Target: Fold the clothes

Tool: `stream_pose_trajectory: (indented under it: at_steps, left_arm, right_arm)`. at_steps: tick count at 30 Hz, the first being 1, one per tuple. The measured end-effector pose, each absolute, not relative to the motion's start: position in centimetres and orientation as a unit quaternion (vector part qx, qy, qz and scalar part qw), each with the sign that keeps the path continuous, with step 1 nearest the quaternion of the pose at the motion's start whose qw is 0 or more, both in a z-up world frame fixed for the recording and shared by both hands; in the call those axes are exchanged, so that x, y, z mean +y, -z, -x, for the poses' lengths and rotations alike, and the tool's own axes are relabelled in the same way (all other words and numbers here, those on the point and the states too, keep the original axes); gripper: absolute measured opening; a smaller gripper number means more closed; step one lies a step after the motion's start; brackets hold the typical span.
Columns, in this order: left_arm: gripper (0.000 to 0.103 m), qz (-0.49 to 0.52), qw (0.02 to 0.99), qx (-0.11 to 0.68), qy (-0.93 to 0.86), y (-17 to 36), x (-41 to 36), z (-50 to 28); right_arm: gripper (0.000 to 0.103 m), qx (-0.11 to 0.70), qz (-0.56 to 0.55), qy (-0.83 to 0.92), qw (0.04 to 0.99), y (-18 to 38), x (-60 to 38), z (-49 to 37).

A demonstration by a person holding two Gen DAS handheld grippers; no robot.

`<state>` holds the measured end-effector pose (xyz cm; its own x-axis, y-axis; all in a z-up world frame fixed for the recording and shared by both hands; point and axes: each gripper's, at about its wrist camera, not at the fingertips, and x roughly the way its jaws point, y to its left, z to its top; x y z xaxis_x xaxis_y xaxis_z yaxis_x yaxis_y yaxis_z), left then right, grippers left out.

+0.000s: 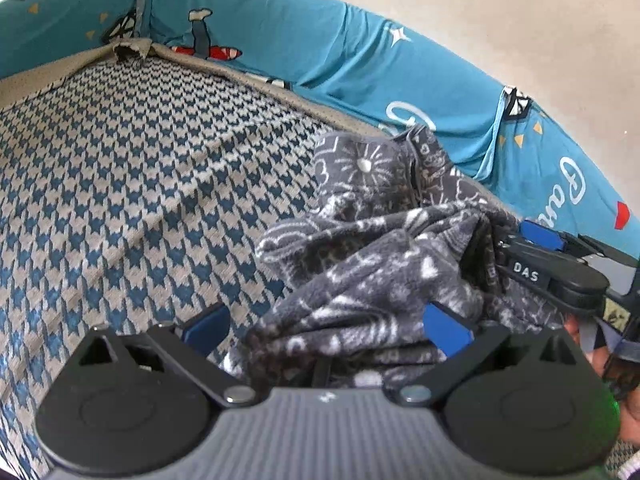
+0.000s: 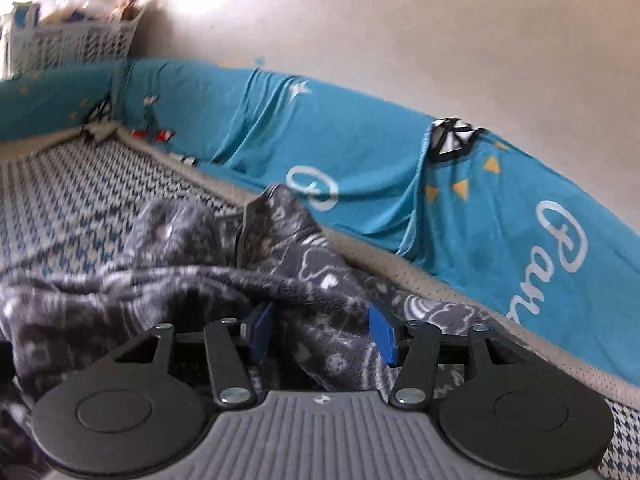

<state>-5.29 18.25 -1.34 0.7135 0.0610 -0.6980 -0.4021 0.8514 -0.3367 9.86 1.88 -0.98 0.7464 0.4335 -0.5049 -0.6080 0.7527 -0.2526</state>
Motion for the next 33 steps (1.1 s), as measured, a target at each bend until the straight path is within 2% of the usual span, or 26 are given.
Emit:
stream_pose_trajectory:
  at_steps: [7,19,28,33]
  left_arm:
    - [0.103,0.237,0.895,0.356,-0.130,1.4,18.1,5.6]
    - [0.103,0.233,0.891,0.368,-0.126,1.8,17.9,5.5]
    - [0.103,0.204,0.902,0.358,-0.129,1.4,17.1,5.3]
    - [0.103,0.200,0.903,0.359,-0.128,1.4,17.0,5.2]
  right_arm:
    - [0.051,0.190,0.242,-0.261,0.915,1.8,3.1,-9.8]
    - [0.052,0.193,0.220,-0.260,0.920,2.5,3.2,-10.7]
    - [0.012,0.160,0.216,-0.259,0.928,2.5,3.9,-9.2]
    - [0.006,0.135,0.171,-0.221,0.951,0.5,2.7,-8.5]
